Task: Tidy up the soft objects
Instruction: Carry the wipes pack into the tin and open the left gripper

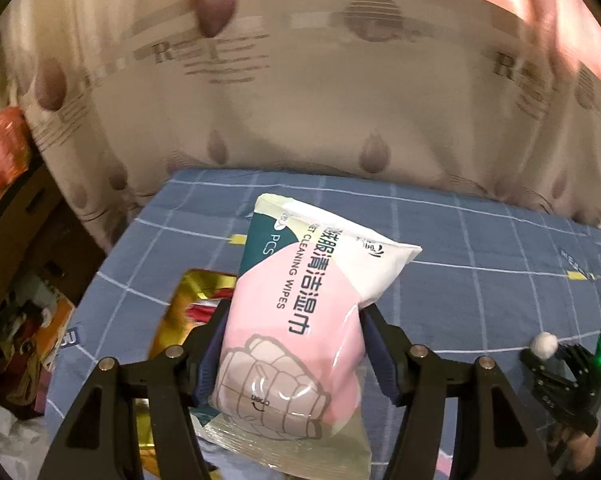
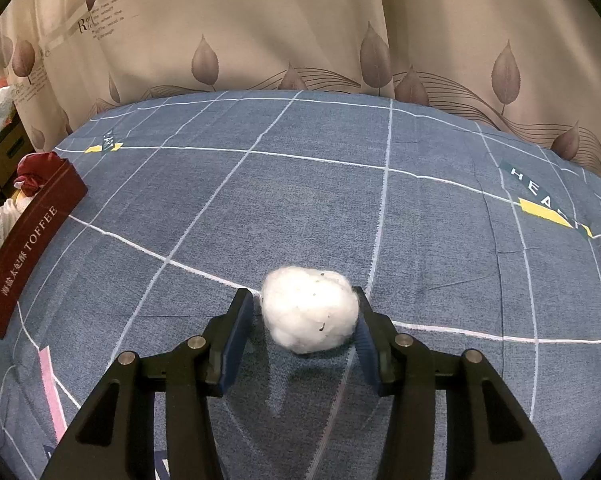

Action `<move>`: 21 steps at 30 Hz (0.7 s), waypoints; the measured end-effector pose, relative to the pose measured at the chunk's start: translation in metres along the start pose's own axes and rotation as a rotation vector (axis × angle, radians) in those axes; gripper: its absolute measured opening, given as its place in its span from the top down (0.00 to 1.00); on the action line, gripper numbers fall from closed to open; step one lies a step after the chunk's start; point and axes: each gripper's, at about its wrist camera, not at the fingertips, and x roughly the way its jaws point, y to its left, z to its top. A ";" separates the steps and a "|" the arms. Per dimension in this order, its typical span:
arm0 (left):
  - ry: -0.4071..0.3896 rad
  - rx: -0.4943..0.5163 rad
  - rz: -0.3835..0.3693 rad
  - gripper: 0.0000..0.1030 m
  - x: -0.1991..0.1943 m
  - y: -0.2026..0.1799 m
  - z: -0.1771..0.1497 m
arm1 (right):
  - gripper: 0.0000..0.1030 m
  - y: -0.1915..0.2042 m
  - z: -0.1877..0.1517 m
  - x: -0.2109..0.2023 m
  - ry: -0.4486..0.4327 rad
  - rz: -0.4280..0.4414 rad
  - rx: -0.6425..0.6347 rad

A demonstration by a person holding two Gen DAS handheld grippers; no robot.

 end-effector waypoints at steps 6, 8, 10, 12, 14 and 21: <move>0.074 -0.091 0.020 0.38 0.023 0.042 0.001 | 0.55 0.000 0.000 0.000 0.000 0.000 0.000; 0.099 -0.114 0.012 0.38 0.030 0.050 0.000 | 0.55 0.000 0.000 0.000 0.000 0.000 0.000; 0.122 -0.122 0.008 0.38 0.037 0.055 -0.004 | 0.55 0.000 0.000 0.000 0.000 0.000 0.000; 0.141 -0.106 0.011 0.38 0.044 0.055 -0.011 | 0.55 0.000 0.000 0.000 0.000 0.000 0.000; 0.155 -0.094 0.022 0.38 0.050 0.055 -0.016 | 0.55 0.000 0.000 0.000 0.000 0.000 0.000; 0.172 -0.084 0.033 0.37 0.072 0.059 -0.030 | 0.55 0.000 0.000 0.000 0.000 0.000 -0.001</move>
